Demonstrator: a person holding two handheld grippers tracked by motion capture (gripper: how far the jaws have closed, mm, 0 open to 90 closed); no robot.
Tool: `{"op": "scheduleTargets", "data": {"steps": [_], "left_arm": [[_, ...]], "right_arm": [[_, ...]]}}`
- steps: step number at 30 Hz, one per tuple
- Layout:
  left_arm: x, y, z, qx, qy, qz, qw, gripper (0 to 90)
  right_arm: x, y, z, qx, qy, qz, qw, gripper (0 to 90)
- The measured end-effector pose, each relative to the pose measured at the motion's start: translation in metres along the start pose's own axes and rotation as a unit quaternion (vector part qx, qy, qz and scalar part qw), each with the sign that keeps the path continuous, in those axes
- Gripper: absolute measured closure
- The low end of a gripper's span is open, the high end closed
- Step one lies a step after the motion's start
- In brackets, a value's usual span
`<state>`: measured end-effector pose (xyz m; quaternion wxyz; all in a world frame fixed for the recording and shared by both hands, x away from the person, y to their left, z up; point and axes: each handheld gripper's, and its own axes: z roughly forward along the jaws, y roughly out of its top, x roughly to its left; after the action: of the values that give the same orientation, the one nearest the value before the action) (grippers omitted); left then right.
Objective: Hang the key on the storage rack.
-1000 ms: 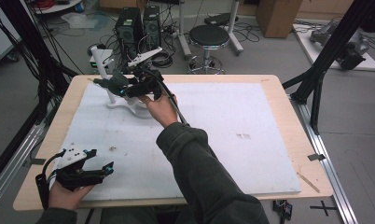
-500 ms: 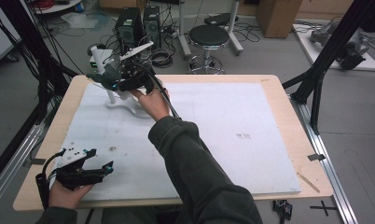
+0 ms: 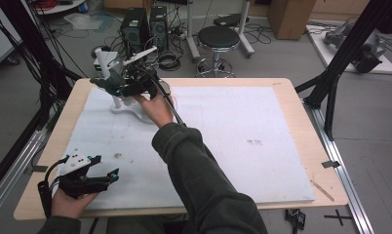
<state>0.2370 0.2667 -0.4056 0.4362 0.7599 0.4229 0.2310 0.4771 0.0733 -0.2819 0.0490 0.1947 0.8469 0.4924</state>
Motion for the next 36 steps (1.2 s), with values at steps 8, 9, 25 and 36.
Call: {"op": "scheduleTargets", "data": {"steps": [8,9,25,36], "left_arm": [[0.0,0.0,-0.001,-0.002,0.0,-0.001,1.0,21.1],[0.0,0.0,-0.001,-0.002,0.0,-0.001,1.0,21.0],[0.0,0.0,-0.001,-0.002,0.0,-0.001,1.0,21.0],[0.0,0.0,-0.001,-0.002,0.0,-0.001,1.0,21.1]], "right_arm": [[-0.002,-0.002,0.009,0.001,-0.004,0.003,1.0,48.9],[-0.002,-0.003,0.009,0.004,-0.005,0.013,0.9999,48.9],[-0.009,-0.009,0.015,0.017,-0.014,0.024,0.9995,48.8],[-0.013,-0.015,0.017,0.031,-0.024,0.03,0.9988,48.6]]}}
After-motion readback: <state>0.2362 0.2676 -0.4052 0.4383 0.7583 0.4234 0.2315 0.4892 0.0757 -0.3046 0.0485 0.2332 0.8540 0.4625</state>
